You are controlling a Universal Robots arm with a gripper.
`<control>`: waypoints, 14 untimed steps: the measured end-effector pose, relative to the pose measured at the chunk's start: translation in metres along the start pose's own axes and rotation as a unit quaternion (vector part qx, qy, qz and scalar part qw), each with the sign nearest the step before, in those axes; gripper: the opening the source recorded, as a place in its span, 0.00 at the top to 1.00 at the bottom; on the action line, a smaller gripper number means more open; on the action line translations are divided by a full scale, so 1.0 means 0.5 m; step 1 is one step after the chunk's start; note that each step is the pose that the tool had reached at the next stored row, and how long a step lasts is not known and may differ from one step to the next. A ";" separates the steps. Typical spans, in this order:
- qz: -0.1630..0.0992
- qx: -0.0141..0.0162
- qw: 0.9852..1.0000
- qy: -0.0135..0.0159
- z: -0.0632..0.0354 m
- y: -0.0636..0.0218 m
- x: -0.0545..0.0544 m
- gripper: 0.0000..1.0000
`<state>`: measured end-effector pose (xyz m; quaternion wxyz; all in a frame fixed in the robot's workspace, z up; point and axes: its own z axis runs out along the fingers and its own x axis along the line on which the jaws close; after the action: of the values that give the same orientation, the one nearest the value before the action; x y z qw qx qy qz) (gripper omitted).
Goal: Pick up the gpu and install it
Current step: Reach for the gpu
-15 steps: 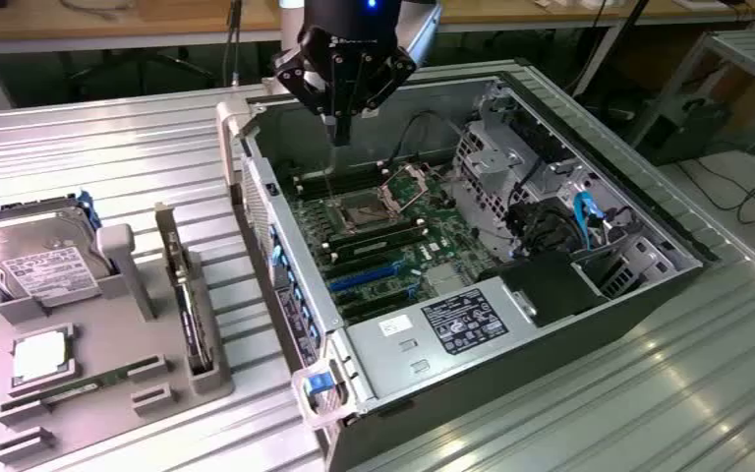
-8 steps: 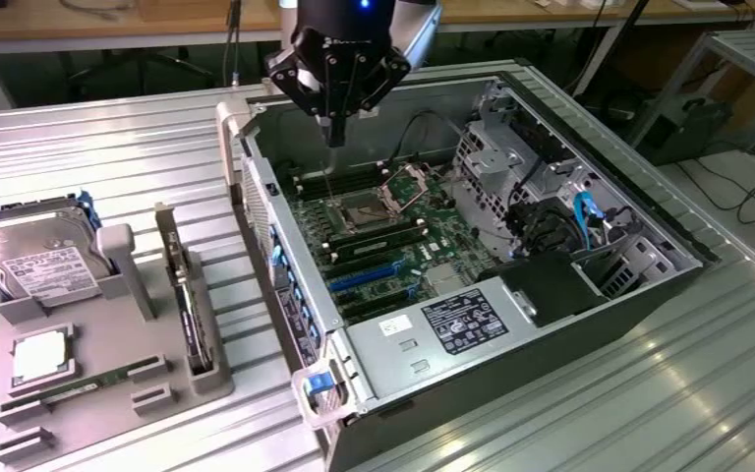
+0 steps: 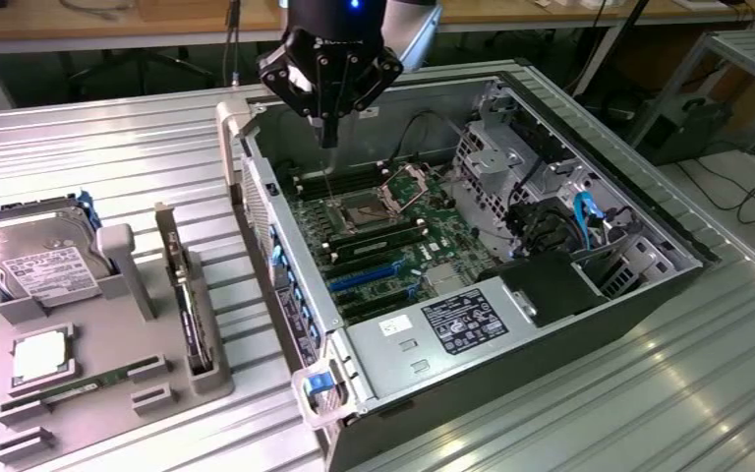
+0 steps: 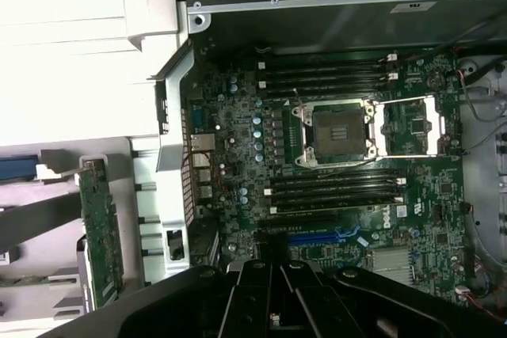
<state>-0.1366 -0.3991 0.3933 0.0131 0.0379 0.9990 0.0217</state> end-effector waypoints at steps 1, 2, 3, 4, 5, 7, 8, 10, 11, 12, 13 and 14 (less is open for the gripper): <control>0.000 0.000 1.000 0.000 0.000 0.000 0.002 0.89; 0.000 0.000 1.000 0.000 0.000 0.000 0.005 0.89; 0.000 0.000 1.000 0.000 0.000 -0.001 0.008 0.89; 0.000 0.000 1.000 0.000 0.000 -0.001 0.012 0.89; 0.000 0.000 1.000 0.000 -0.001 -0.001 0.015 0.89; 0.000 0.000 1.000 0.000 -0.001 -0.002 0.020 0.89; 0.000 0.000 1.000 0.000 -0.001 -0.002 0.023 0.89; 0.000 0.000 1.000 0.000 -0.001 -0.003 0.029 0.89; 0.000 0.000 1.000 0.000 -0.001 -0.003 0.032 0.89; 0.000 0.000 1.000 0.000 -0.001 -0.003 0.034 0.89; 0.000 0.000 1.000 0.000 -0.001 -0.003 0.037 0.89; 0.000 0.000 1.000 0.000 -0.001 -0.003 0.039 0.89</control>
<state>-0.1563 -0.3993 0.3933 0.0131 0.0379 0.9990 0.0217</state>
